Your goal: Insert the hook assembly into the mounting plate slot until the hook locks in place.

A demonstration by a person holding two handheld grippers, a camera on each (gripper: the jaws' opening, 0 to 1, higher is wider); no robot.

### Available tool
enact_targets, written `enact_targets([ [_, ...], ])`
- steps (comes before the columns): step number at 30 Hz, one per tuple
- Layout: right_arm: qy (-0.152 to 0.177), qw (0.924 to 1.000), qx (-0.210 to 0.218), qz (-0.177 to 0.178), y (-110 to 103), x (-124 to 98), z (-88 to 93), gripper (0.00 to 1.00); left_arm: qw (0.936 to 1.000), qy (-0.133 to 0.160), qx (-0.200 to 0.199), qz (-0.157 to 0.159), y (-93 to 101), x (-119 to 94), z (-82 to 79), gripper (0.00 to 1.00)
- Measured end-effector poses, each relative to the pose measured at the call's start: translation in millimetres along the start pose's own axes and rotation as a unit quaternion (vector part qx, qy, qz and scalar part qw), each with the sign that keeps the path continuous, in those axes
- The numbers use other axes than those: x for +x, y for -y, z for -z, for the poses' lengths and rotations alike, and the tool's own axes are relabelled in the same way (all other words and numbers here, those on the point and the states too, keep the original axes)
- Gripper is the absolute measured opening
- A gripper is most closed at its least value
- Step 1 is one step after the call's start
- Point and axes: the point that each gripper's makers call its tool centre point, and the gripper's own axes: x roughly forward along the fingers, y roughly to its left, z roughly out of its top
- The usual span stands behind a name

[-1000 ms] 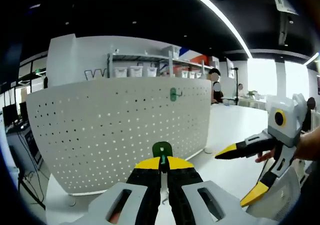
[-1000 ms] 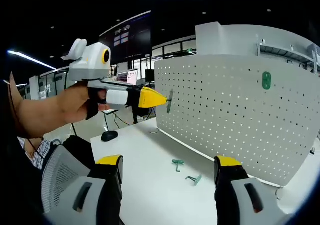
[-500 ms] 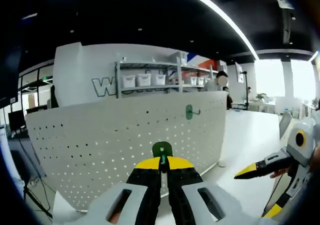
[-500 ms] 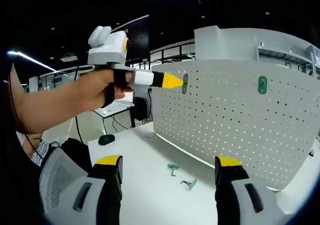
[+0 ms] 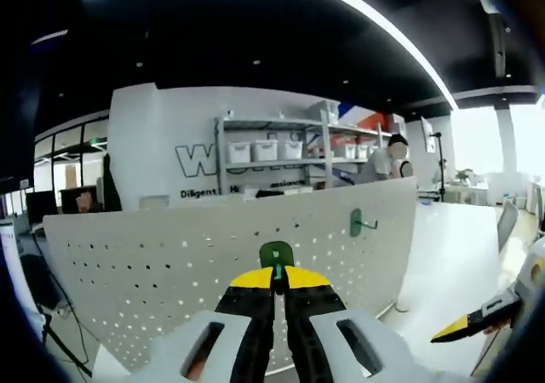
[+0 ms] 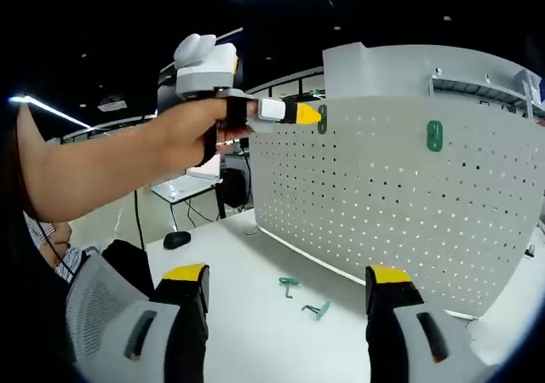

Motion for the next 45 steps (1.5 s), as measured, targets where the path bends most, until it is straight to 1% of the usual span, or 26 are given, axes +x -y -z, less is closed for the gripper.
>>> enact_targets([
  [2,0.001,1.0000,0.003,0.000,1.4,0.1,0.5,0.74,1.0000,0.005,0.002,-0.007,-1.9,5.0,-3.0,0.03],
  [6,0.002,1.0000,0.006,0.000,3.5,0.3,0.8,0.74,0.9998,0.003,0.007,-0.017,-7.0,15.5,-4.2,0.03],
  [10,0.003,1.0000,0.009,0.001,7.5,0.8,2.1,0.74,0.9995,0.003,0.010,-0.030,-17.6,22.6,-5.0,0.03],
  [14,0.002,0.9999,0.014,0.003,11.5,1.8,3.5,0.74,0.9991,-0.002,0.014,-0.041,-27.8,29.6,-1.5,0.03],
  [17,0.001,0.9999,0.017,0.003,14.1,3.4,4.8,0.74,0.9988,-0.005,0.017,-0.046,-31.8,32.8,0.9,0.03],
  [23,-0.006,0.9998,0.021,0.002,18.1,8.0,8.8,0.73,0.9989,-0.009,0.014,-0.044,-31.0,42.1,4.6,0.03],
  [28,-0.009,0.9997,0.021,0.001,19.9,10.7,9.7,0.73,0.9992,-0.009,0.016,-0.035,-22.3,48.7,5.9,0.03],
  [32,-0.011,0.9997,0.021,-0.002,20.0,11.8,11.0,0.73,0.9992,-0.008,0.014,-0.036,-20.4,51.3,7.2,0.03],
  [35,-0.012,0.9997,0.022,-0.003,20.6,11.9,13.0,0.73,0.9991,-0.009,0.015,-0.038,-20.0,53.6,8.4,0.03],
  [39,-0.015,0.9996,0.026,-0.003,21.9,12.0,16.0,0.73,0.9988,-0.004,0.021,-0.045,-20.2,54.6,7.2,0.03],
  [41,-0.015,0.9995,0.026,-0.004,21.9,11.7,16.9,0.73,0.9982,0.001,0.032,-0.051,-20.4,55.4,6.3,0.03],
  [45,-0.016,0.9994,0.029,-0.003,22.9,10.7,19.5,0.73,0.9979,0.001,0.031,-0.058,-19.5,57.6,8.9,0.03],
])
